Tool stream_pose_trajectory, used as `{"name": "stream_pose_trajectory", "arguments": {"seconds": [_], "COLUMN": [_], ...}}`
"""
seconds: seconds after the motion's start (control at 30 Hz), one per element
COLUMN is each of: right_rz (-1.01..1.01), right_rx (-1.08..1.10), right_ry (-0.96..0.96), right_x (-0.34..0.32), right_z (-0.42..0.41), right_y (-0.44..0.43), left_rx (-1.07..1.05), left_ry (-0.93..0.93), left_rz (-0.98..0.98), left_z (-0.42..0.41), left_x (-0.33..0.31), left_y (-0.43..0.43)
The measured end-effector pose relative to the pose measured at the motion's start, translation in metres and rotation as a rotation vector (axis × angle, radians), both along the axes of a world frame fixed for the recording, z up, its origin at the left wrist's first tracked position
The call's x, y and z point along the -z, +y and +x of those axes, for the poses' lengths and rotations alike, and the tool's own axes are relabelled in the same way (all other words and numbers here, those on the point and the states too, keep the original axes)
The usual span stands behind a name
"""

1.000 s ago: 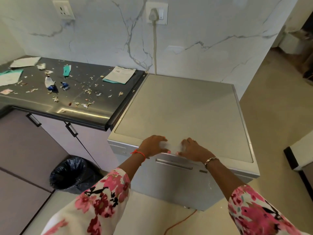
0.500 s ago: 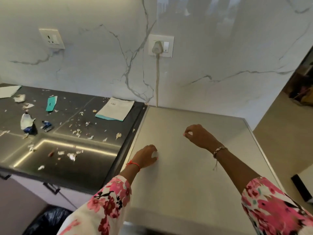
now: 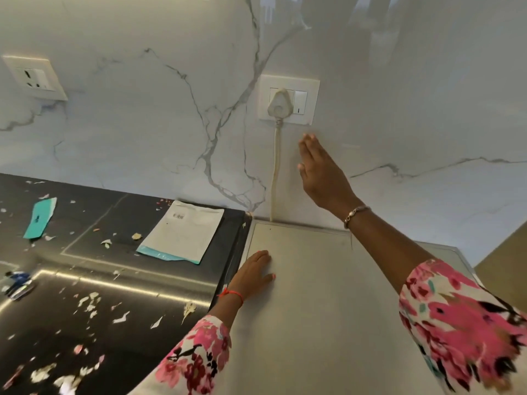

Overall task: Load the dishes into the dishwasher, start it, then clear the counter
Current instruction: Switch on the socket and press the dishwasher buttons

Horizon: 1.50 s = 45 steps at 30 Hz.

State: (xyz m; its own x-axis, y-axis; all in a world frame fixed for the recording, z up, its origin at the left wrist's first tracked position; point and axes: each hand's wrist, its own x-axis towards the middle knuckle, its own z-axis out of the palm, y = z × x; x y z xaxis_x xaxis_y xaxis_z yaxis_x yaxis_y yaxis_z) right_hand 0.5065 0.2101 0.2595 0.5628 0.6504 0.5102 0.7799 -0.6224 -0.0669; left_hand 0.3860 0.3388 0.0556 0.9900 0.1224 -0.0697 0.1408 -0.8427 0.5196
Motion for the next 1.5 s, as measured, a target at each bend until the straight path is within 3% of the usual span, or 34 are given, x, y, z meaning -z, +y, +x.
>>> {"name": "stream_pose_trajectory", "arguments": {"seconds": [0.33,0.8,0.93,1.2,1.5], "right_rz": [-0.075,-0.099,-0.187,-0.41,-0.215], "right_rx": [0.134,0.214,0.225,0.024,0.0], "right_ry": [-0.247,-0.242,-0.205,-0.019,0.417], "right_x": [-0.023,-0.007,-0.001,0.018,0.075], "right_z": [0.078,0.089,0.081,0.039,-0.126], "right_y": [0.052,0.068,0.063,0.009,-0.084], "left_rx": [-0.093,-0.107,-0.101,-0.056,-0.078], "left_ry": [-0.155,-0.191,-0.171,-0.077,-0.117], "left_rz": [0.179,0.163,0.153,0.099,0.017], "left_z": [0.045,0.047,0.046,0.021,-0.121], "left_x": [0.033,0.04,0.039,0.026,0.024], "left_y": [0.009,0.009,0.01,0.003,-0.053]}}
